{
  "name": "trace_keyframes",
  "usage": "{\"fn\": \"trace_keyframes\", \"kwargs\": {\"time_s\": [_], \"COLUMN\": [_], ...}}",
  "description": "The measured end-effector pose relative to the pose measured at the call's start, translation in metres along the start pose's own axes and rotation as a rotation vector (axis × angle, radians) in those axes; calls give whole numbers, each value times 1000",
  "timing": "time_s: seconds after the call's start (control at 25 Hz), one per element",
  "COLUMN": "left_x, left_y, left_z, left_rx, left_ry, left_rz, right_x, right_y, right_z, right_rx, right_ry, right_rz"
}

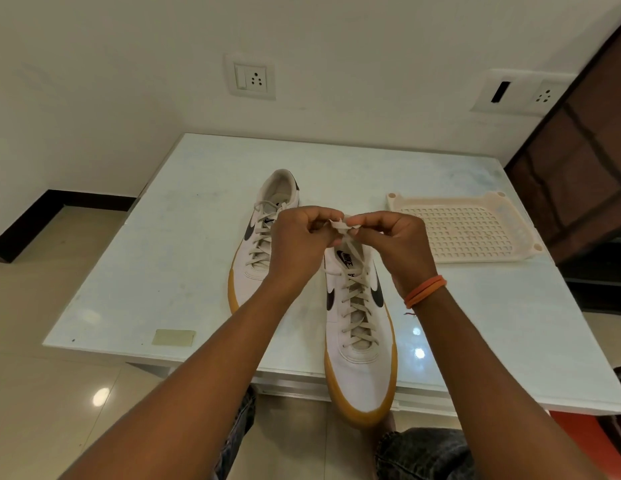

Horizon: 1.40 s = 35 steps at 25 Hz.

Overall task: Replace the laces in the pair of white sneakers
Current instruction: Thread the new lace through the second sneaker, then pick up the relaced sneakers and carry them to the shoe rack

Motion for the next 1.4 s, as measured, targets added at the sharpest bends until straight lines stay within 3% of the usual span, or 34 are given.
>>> {"fn": "trace_keyframes", "kwargs": {"time_s": [0.08,0.16,0.4,0.52,0.6,0.68,0.8,0.92,1.04,1.16,1.2,1.28,1.32,1.4], "left_x": [-1,-4,-39,-44,-47,-50,-44,-31,-22,-13,-5,16,21,8], "left_y": [-7,-18,-39,-45,-47,-47,-52,-55,-47,-42,-41,-40,-35,-21], "left_z": [-9,-16,-13,-18,-29,-34,-31,-21,-7,-10,-10,-6,-4,-9], "left_rx": [82,97,-168,-445,-398,-200,100,427,490,435,392,255,181,82], "left_ry": [91,-7,-589,-1079,-1201,-1013,-598,-146,305,463,404,-59,-331,-593], "left_rz": [20,18,-347,-290,-296,-307,-281,-364,-422,-379,-314,-168,-154,-272], "right_x": [1,6,-11,-18,-18,-10,6,17,16,23,25,18,9,-3], "right_y": [-1,-3,-3,-5,-4,-4,-7,-9,-4,-7,-10,-10,-7,-4], "right_z": [16,29,45,52,56,58,54,56,57,49,46,38,36,41], "right_rx": [-182,-155,-149,-172,-244,-273,-173,-350,-518,-389,-297,-85,0,59], "right_ry": [-120,183,555,852,914,772,411,164,-20,-137,-58,291,434,570], "right_rz": [8,42,30,-68,-64,39,238,252,23,2,-4,-112,-197,-301]}}
Point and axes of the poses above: each hand's wrist, its own y-axis away from the middle knuckle, its own x-axis out of the back of the hand, z = x × y, the point moved 5 cm from there along -y, towards the middle knuckle, and after that the axes turned 5 degrees about -z, right-handed, at the moved point
